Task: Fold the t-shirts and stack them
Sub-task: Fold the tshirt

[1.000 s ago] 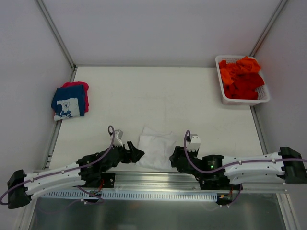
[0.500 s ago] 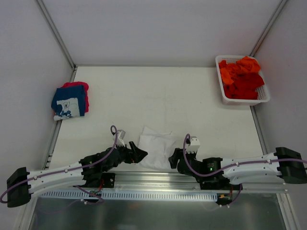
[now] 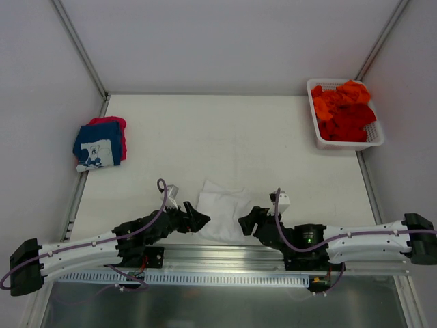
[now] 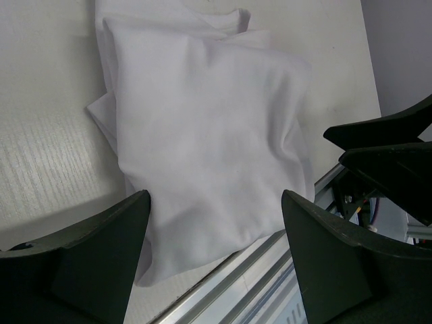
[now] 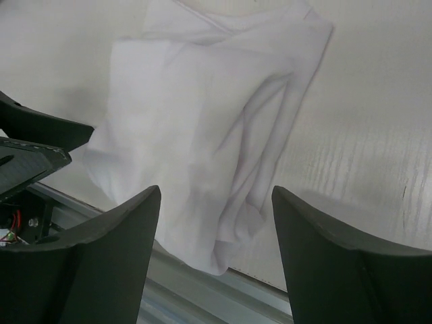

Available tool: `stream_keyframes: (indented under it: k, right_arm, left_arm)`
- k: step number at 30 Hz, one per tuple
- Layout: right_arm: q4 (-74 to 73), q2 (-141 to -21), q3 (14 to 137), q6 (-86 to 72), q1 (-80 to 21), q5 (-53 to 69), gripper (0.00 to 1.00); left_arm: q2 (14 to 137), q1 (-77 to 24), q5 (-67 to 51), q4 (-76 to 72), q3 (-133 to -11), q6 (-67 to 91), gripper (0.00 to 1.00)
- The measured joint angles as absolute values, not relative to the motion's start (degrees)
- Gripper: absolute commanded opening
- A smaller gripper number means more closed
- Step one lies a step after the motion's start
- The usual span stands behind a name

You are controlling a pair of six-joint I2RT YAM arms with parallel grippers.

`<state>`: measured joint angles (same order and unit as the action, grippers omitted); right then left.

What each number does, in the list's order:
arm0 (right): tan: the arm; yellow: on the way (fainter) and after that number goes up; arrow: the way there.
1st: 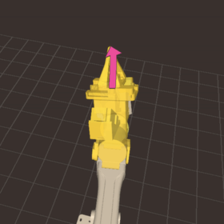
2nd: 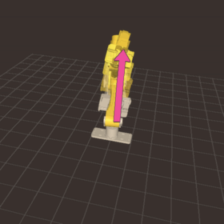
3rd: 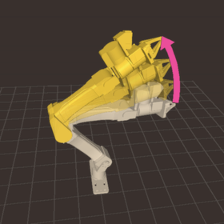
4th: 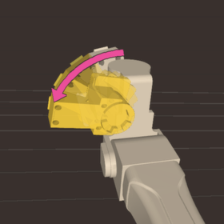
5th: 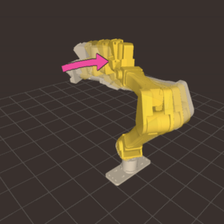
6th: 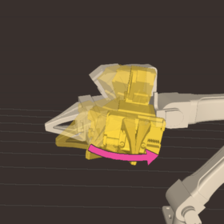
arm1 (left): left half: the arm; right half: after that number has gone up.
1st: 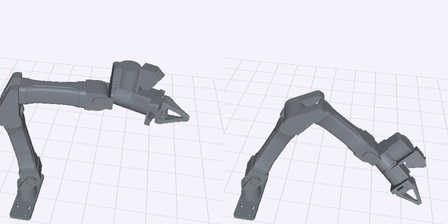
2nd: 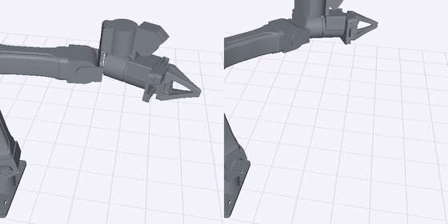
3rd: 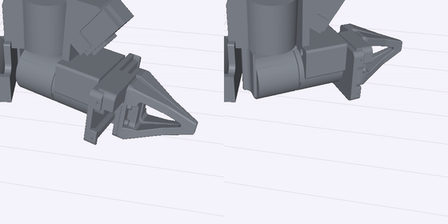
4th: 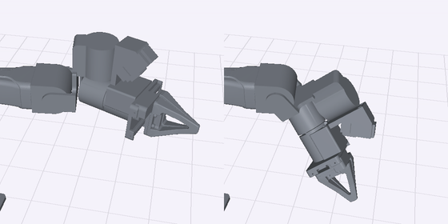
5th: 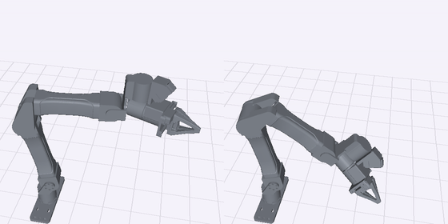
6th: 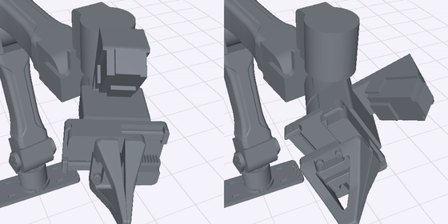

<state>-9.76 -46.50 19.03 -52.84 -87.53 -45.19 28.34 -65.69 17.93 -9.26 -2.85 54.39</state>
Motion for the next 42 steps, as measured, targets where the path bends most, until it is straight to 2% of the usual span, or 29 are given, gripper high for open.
stream_keyframes:
  k: [5, 17, 26, 36, 39, 40, 42]
  right_arm:
    - [-10.3, -45.4, 19.0, -52.4, -87.5, -46.3, 0.71]
    - [-5.7, -53.2, 17.2, -53.1, -87.1, -46.1, 0.71]
    - [4.2, -55.4, 12.6, -52.1, -82.9, -42.9, 0.72]
    - [21.2, -68.8, 14.4, -49.2, -78.0, -37.6, 0.71]
    - [25.5, -74.7, 17.3, -48.2, -77.3, -35.1, 0.68]
    - [26.9, -76.5, 18.3, -47.8, -77.3, -34.3, 0.62]
    - [28.9, -79.4, 19.7, -47.2, -77.3, -32.2, 0.58]
  left_arm:
    - [28.7, -65.7, 18.0, -9.3, -2.9, 54.4, 0.79]
    - [29.0, -65.7, 17.9, -9.3, -2.9, 53.3, 0.79]
    - [29.2, -65.7, 17.9, -11.8, -2.9, 53.5, 0.80]
    - [27.3, -65.7, 18.0, -11.6, -2.9, 54.9, 0.80]
    - [26.5, -65.7, 18.0, -11.3, -2.9, 54.9, 0.80]
    - [26.3, -65.7, 18.0, -11.2, -2.9, 54.9, 0.80]
    - [25.9, -65.7, 18.0, -11.0, -2.9, 54.9, 0.80]
